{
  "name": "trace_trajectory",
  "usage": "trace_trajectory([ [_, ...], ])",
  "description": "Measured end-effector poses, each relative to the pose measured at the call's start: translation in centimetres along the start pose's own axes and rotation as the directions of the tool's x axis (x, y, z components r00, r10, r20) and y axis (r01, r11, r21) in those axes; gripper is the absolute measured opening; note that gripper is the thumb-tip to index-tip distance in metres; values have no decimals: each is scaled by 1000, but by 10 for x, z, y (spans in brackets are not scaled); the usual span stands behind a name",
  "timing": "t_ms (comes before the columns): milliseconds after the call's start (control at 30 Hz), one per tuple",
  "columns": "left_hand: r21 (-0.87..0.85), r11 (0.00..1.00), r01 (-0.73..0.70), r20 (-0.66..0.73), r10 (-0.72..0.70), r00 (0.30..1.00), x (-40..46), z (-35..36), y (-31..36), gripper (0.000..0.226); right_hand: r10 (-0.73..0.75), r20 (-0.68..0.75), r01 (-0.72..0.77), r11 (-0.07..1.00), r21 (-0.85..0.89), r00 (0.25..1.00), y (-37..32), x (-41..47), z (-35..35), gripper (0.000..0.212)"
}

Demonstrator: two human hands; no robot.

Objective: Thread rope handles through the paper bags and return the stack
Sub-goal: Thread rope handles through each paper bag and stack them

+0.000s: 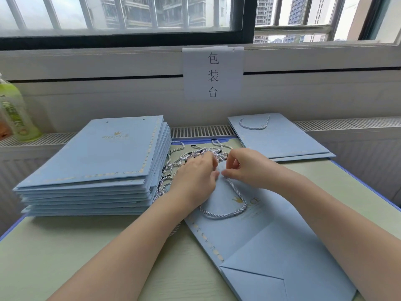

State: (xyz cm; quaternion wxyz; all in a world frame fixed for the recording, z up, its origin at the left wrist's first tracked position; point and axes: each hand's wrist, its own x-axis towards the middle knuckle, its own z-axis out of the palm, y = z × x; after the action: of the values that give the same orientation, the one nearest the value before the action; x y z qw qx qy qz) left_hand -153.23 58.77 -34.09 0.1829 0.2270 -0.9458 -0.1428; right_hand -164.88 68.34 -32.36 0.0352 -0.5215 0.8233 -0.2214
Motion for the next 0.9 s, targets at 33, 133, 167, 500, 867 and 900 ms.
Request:
trace_trajectory([
  [33,11,1000,7,-2,-7,1000,0,0,0,25,1,-2,-1,1000,-24,1000,-1,0,0,18],
  [133,20,999,33,16,-33,999,1,0,-3,35,20,-12,-20,1000,2,1000,0,0,0,13],
  [167,21,999,38,26,-38,999,1,-1,-3,36,32,-17,-32,999,29,999,1,-1,-1,9],
  [500,-85,983,162,-25,-165,986,7,-8,-4,9,24,-101,-29,998,-48,995,1,-2,-14,24],
  [867,7,981,196,2,-196,981,4,-4,-3,20,4,-2,-4,998,-66,1000,12,-1,-5,32],
  [900,8,980,197,1,-197,980,3,-4,-4,20,-4,-10,3,998,-65,1000,11,0,-3,31],
])
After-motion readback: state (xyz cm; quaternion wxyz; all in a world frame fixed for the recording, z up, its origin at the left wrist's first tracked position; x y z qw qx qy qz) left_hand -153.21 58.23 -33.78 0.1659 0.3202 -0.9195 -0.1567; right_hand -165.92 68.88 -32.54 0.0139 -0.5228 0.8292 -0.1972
